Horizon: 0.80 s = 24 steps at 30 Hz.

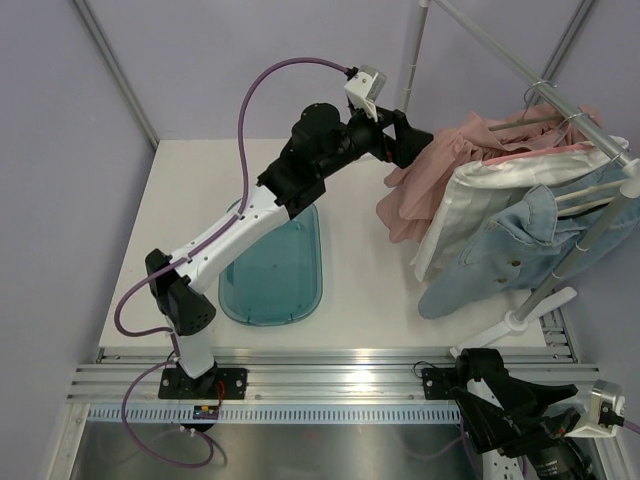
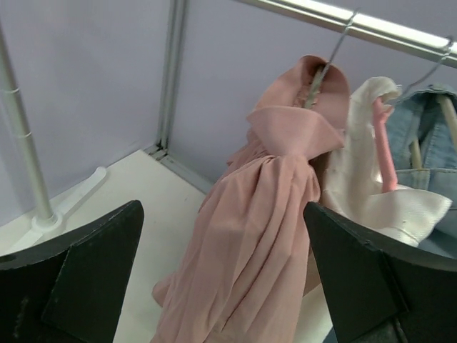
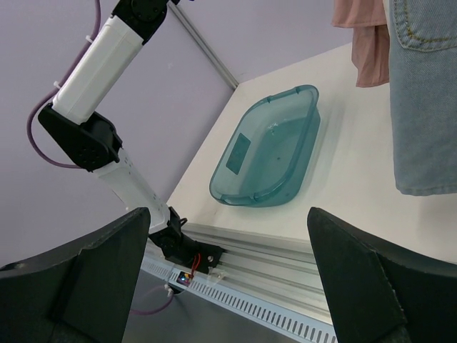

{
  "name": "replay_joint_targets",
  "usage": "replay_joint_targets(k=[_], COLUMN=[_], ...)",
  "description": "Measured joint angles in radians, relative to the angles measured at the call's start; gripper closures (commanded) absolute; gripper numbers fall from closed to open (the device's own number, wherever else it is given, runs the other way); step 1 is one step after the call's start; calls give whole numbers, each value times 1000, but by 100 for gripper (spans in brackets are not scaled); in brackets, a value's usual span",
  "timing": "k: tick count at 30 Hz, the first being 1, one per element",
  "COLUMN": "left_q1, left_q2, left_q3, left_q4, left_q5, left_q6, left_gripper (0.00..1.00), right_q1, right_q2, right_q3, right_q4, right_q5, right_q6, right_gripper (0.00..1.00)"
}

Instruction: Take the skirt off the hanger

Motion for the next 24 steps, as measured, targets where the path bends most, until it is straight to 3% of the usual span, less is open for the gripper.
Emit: replay_joint_targets(k=[8, 18, 24], left_q1=[0, -2, -7], left_q2=[48, 185, 259], left_q3=[3, 120, 208], left_q4=[90, 98, 106], left_q5=[163, 222, 237], left_q6=[10, -8, -45], left_gripper=[1, 2, 12], right_q1=[0, 0, 0], right_q2=[11, 28, 43], right_q3=[16, 50, 61], right_q4=[0, 0, 0], right_q5=[-1, -8, -8], right_q6=[2, 2, 2], right_gripper=[0, 1, 1])
